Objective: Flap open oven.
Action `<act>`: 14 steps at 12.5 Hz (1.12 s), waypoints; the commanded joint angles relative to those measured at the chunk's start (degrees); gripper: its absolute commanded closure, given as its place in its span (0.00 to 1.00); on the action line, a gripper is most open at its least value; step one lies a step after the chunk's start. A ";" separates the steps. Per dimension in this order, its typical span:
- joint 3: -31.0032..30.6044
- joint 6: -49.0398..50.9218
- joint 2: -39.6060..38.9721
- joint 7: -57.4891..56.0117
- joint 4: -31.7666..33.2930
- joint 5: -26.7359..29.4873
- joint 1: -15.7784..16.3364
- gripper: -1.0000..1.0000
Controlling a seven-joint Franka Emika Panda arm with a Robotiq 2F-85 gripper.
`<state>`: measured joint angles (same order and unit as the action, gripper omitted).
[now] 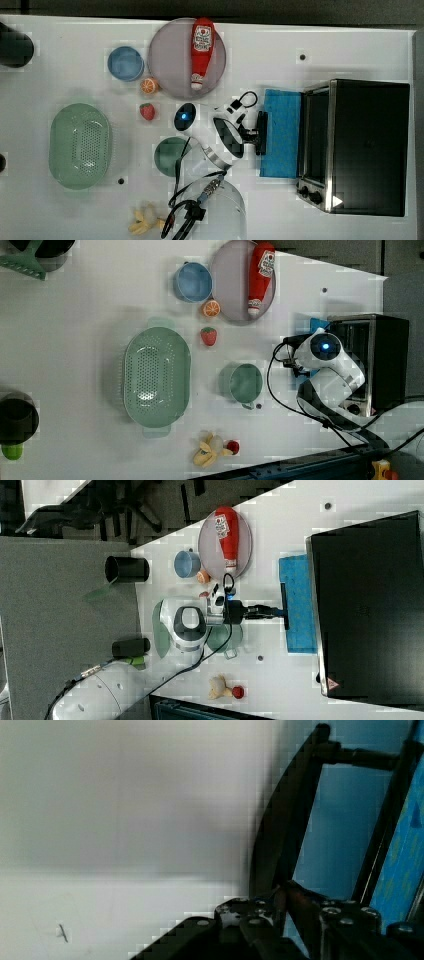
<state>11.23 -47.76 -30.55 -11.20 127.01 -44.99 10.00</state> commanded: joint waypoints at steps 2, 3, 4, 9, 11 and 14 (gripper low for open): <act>-0.90 -3.15 6.19 3.30 -4.72 7.48 0.03 0.83; -1.08 -1.45 9.31 3.29 -5.14 11.95 0.03 0.83; -1.10 0.57 12.68 3.29 -5.47 16.77 0.03 0.83; 0.66 17.16 29.43 4.17 -12.27 43.89 -0.69 0.83; 1.51 28.13 34.14 5.52 -17.61 45.47 -0.72 0.83; 0.92 44.16 36.20 5.56 -25.21 43.25 -0.58 0.83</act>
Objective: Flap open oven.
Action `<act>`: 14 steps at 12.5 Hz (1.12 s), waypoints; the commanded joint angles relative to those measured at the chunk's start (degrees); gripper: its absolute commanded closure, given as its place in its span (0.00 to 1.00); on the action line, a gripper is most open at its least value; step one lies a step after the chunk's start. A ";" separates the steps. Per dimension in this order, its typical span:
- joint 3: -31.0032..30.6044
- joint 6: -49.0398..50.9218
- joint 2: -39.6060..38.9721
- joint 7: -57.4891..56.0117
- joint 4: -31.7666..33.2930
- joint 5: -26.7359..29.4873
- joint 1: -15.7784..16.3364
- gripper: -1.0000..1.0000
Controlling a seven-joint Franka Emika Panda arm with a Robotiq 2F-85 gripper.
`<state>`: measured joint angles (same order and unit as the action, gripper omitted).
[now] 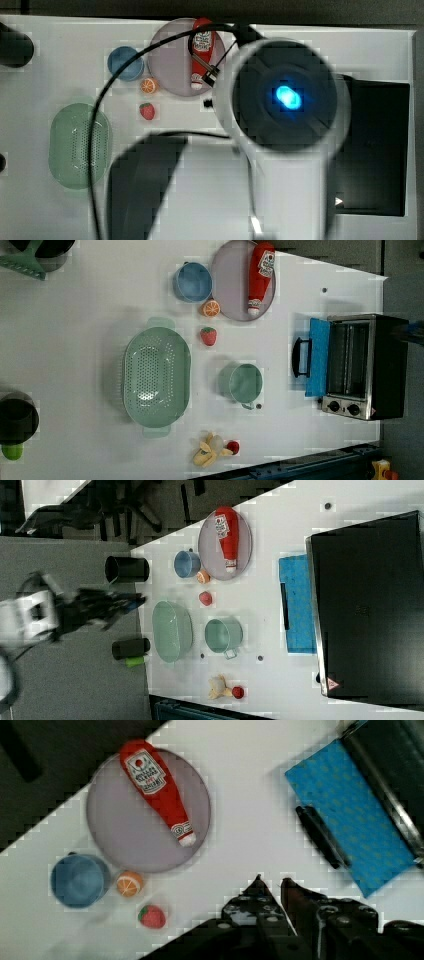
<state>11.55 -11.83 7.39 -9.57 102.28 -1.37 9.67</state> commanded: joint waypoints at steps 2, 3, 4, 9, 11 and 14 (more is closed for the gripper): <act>0.56 9.64 -2.03 8.05 -3.75 -0.37 -0.32 0.83; 0.68 11.22 -1.99 13.31 -4.61 -0.21 -0.35 0.83; 0.62 12.31 -1.89 17.66 -5.00 -0.16 -0.30 0.83; -0.70 10.23 -2.57 19.08 -5.00 -0.13 -0.21 0.83; -0.70 10.24 -2.86 19.08 -4.99 -0.13 -0.21 0.83; -0.70 10.23 -3.07 19.08 -4.97 -0.13 -0.21 0.83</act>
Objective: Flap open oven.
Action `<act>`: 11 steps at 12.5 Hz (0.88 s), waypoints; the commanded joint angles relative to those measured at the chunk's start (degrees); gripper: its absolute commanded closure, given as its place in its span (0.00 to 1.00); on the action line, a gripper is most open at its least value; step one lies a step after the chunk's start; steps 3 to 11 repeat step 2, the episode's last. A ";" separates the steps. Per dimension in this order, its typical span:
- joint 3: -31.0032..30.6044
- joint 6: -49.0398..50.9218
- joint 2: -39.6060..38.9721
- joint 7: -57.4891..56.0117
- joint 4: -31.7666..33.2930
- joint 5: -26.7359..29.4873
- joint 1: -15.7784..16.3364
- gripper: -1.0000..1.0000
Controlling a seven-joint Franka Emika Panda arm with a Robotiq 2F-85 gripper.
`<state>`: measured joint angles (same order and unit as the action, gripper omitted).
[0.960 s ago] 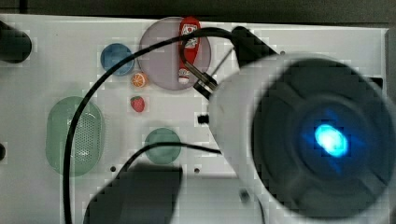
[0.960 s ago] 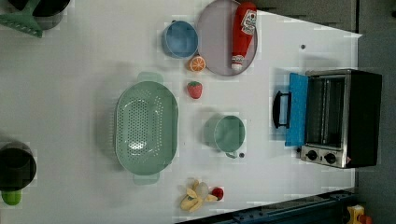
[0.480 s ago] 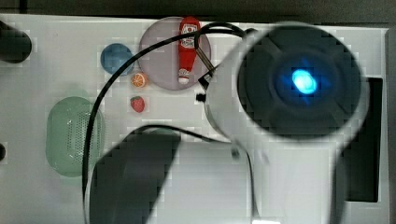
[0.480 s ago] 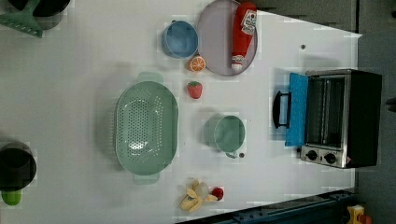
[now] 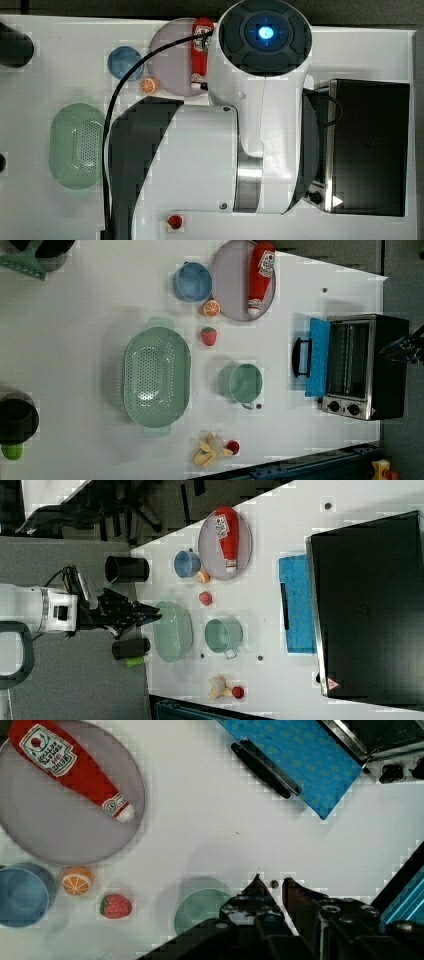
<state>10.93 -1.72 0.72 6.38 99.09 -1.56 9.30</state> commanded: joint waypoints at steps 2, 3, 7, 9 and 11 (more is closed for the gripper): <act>-0.08 0.12 3.60 3.12 -1.78 0.06 0.16 0.83; -0.08 0.12 3.60 3.12 -1.78 0.06 0.16 0.83; -0.08 0.12 3.60 3.12 -1.78 0.06 0.16 0.83; -0.08 0.12 3.60 3.12 -1.78 0.06 0.16 0.83; -0.08 0.12 3.60 3.12 -1.78 0.06 0.16 0.83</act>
